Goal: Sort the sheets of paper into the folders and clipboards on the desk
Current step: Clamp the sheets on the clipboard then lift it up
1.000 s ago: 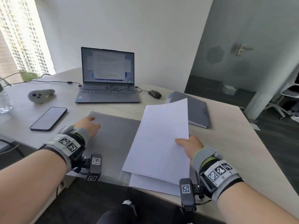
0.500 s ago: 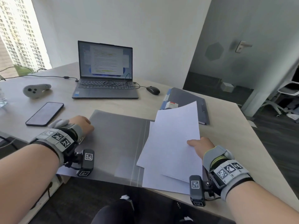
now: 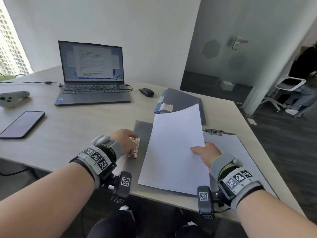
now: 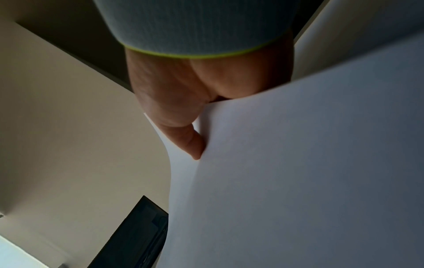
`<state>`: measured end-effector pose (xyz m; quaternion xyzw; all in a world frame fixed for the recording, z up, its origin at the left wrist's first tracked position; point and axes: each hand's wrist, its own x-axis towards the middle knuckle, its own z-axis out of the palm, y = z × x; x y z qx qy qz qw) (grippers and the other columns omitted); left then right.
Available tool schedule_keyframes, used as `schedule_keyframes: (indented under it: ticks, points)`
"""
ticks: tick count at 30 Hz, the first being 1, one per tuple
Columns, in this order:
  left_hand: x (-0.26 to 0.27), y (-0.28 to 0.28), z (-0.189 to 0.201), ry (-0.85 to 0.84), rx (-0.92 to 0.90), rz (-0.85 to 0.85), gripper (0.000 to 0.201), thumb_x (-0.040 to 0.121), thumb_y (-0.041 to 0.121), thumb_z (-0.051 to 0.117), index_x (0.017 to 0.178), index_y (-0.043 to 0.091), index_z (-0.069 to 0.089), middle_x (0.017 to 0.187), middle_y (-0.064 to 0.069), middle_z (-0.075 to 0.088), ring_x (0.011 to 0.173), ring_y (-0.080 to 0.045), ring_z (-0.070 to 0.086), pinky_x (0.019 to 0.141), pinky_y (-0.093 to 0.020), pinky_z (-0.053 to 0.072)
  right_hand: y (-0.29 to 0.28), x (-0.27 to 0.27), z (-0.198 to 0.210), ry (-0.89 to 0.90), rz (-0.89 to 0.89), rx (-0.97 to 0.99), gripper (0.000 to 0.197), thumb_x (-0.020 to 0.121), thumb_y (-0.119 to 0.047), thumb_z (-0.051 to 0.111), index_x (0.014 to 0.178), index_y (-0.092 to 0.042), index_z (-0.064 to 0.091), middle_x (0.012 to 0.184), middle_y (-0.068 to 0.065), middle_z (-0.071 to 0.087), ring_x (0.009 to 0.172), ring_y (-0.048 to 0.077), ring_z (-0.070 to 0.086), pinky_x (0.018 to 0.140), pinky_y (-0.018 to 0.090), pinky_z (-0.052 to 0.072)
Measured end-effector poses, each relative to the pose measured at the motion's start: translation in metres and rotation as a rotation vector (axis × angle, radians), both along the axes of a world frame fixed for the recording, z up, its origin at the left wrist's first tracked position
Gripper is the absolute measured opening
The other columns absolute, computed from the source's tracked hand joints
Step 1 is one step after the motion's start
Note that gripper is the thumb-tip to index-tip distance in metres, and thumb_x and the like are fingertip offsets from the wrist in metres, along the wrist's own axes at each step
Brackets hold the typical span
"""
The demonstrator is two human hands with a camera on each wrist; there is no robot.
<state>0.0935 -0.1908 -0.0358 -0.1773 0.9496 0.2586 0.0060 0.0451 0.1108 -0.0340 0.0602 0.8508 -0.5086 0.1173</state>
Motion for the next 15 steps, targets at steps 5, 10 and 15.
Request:
schedule_keyframes:
  ticks: [5,10,15]
  points:
    - [-0.005,0.026,-0.007,-0.003,0.192,-0.07,0.037,0.067,0.028,0.067,0.1,0.042,0.073,0.097,0.016,0.072,0.081,-0.011,0.068,0.073,-0.03,0.059,0.02,-0.002,-0.005,0.0,-0.002,0.007,0.029,0.082,-0.023,0.07,0.106,-0.008,0.069,0.102,0.014,0.073,0.092,0.036,0.069,0.092,0.052,0.054]
    - [-0.004,0.023,-0.018,0.048,0.415,-0.096,0.008,0.076,0.037,0.08,0.081,0.036,0.075,0.105,0.022,0.071,0.072,-0.011,0.068,0.082,-0.034,0.06,0.03,-0.009,-0.014,-0.024,0.026,-0.016,0.048,0.065,-0.038,0.071,0.105,-0.011,0.07,0.099,0.011,0.075,0.091,0.035,0.071,0.091,0.053,0.055]
    - [-0.007,0.019,-0.022,0.08,0.475,0.008,0.015,0.084,0.046,0.07,0.079,0.033,0.076,0.079,0.001,0.076,0.058,-0.012,0.059,0.067,-0.028,0.054,0.033,-0.012,-0.017,-0.073,0.03,-0.034,0.042,0.071,-0.03,0.077,0.106,-0.008,0.07,0.1,0.014,0.075,0.091,0.037,0.071,0.09,0.055,0.055]
